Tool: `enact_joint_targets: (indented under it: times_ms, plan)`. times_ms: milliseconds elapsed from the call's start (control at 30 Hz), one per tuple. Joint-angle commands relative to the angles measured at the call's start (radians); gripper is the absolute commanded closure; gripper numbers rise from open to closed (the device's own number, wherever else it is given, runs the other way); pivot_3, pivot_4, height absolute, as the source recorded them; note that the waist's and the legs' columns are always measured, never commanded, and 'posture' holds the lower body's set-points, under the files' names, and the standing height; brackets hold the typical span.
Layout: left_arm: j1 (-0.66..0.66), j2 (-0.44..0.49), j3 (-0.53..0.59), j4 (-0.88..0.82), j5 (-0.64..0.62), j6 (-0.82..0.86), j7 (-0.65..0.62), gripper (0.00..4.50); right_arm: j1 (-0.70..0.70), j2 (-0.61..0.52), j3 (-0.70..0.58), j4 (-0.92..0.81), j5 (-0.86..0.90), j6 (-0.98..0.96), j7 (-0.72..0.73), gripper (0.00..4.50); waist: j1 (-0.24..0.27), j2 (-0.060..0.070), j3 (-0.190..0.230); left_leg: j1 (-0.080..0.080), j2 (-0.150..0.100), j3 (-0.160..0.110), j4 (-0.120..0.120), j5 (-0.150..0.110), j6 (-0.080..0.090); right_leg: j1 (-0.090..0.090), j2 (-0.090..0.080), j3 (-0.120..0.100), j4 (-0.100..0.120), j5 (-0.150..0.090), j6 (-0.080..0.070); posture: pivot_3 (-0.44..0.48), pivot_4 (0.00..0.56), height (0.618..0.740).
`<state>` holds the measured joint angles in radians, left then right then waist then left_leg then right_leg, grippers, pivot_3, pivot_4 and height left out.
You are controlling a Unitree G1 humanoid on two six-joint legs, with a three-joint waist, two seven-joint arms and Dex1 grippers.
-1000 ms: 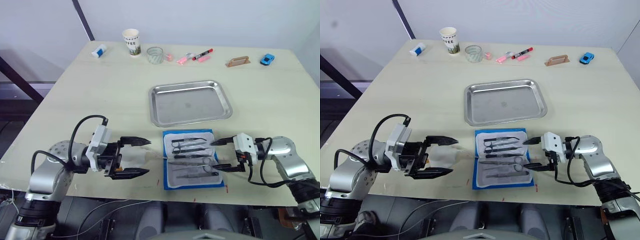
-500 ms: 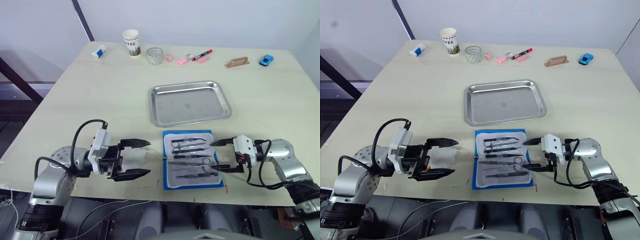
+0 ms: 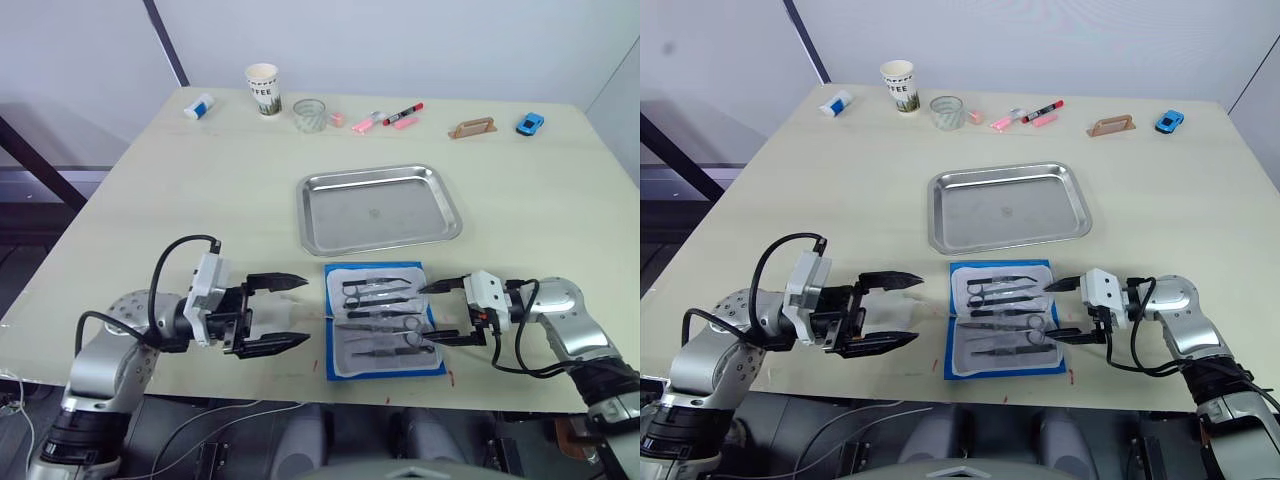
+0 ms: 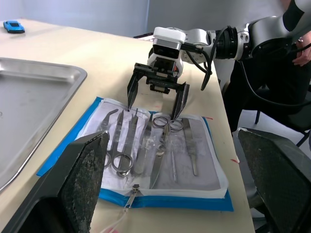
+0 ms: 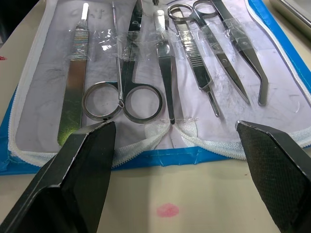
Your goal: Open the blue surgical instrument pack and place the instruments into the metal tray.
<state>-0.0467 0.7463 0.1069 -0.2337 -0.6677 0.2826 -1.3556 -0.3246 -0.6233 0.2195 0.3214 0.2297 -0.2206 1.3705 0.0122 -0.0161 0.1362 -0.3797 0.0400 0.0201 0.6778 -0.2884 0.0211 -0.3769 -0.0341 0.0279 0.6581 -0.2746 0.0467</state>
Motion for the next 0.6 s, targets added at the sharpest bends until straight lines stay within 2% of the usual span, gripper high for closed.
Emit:
enact_joint_targets:
  times_ms: [33, 400, 600]
  plan:
    - [-0.021, 0.004, 0.004, -0.040, -0.017, 0.008, 0.001, 0.00, 0.022, -0.004, 0.037, 0.033, -0.060, 0.027, -0.007, 0.19, 0.000, 0.000, 0.000, 0.000, 0.000, 0.000, 0.000, 0.000, 0.000, 0.000, 0.000, 0.000, 0.000, 0.000, 0.000, 0.000, 0.150, 0.740]
    - [-0.039, 0.022, 0.022, -0.030, -0.028, 0.034, -0.004, 0.00, 0.033, -0.004, 0.034, 0.021, -0.058, 0.039, -0.013, 0.19, -0.001, 0.000, 0.000, 0.000, 0.000, 0.000, -0.001, 0.000, 0.000, 0.000, 0.000, 0.000, 0.000, 0.000, 0.000, 0.000, 0.150, 0.740]
    - [-0.064, 0.034, 0.037, -0.044, -0.003, 0.120, 0.128, 0.00, 0.041, -0.006, 0.034, -0.001, -0.053, 0.053, -0.014, 0.19, -0.001, 0.000, 0.000, 0.000, 0.000, 0.000, -0.001, 0.000, 0.000, 0.000, 0.000, 0.000, 0.000, 0.000, 0.000, 0.000, 0.150, 0.740]
